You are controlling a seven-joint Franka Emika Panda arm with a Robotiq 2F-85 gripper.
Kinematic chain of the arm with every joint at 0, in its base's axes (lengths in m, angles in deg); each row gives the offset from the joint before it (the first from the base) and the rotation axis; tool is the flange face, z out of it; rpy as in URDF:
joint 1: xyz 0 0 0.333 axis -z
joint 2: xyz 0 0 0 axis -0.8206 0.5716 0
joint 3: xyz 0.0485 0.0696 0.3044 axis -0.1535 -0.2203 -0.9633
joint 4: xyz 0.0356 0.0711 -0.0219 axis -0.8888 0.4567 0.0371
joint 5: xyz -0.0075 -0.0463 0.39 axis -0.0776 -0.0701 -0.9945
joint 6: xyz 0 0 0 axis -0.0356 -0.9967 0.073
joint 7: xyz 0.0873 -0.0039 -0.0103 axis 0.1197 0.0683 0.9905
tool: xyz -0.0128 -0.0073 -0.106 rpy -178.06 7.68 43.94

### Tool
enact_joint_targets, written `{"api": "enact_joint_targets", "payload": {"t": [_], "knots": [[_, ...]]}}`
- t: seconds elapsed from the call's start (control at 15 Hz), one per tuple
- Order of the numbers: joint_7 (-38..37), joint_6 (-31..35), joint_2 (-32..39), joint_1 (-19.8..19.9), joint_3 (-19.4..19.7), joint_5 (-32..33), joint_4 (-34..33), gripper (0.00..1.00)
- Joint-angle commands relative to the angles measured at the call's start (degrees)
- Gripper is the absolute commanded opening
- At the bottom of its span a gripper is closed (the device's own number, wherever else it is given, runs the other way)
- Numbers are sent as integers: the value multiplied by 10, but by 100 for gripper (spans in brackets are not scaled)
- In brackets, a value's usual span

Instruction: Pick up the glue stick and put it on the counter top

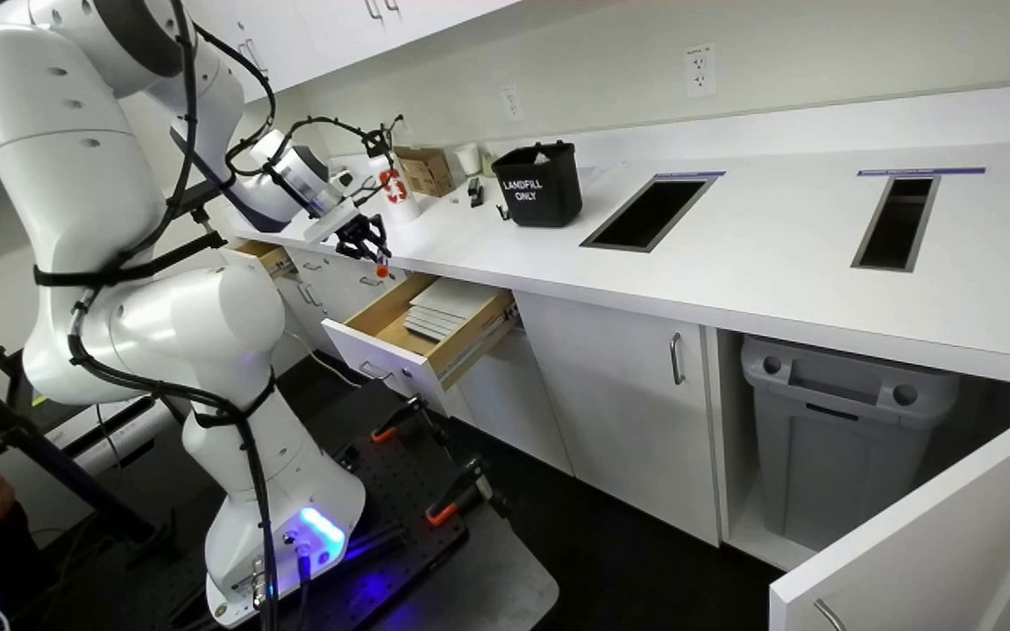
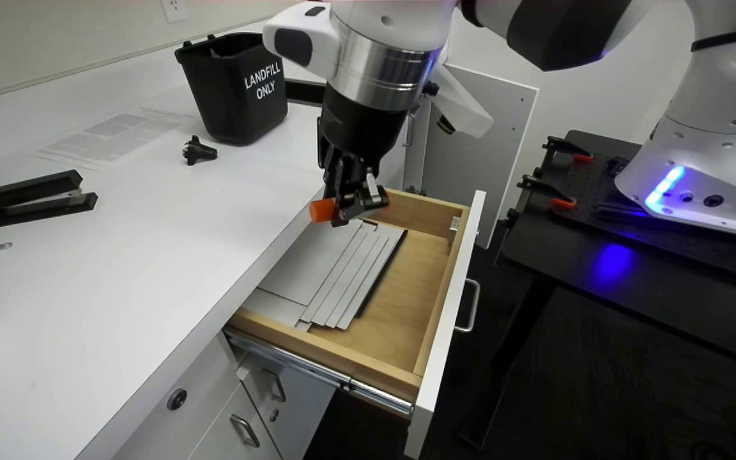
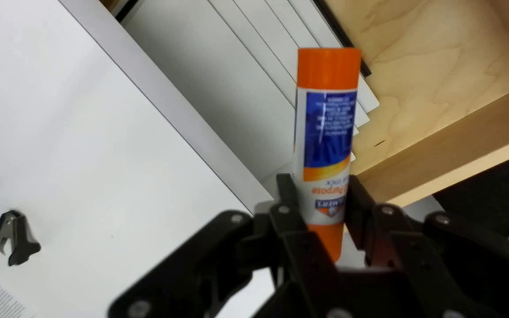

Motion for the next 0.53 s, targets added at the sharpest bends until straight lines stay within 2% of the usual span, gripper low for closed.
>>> {"api": "enact_joint_targets", "payload": {"t": [0.0,0.13,0.2,0.27,0.47], "knots": [[-5,-5,3,23,-23,10,-2,31],[-5,-5,7,23,-23,10,-2,31],[-5,-5,7,23,-23,10,-2,8],[-7,-28,11,19,-18,21,-29,8],[28,-94,22,44,-28,3,-109,8]]}}
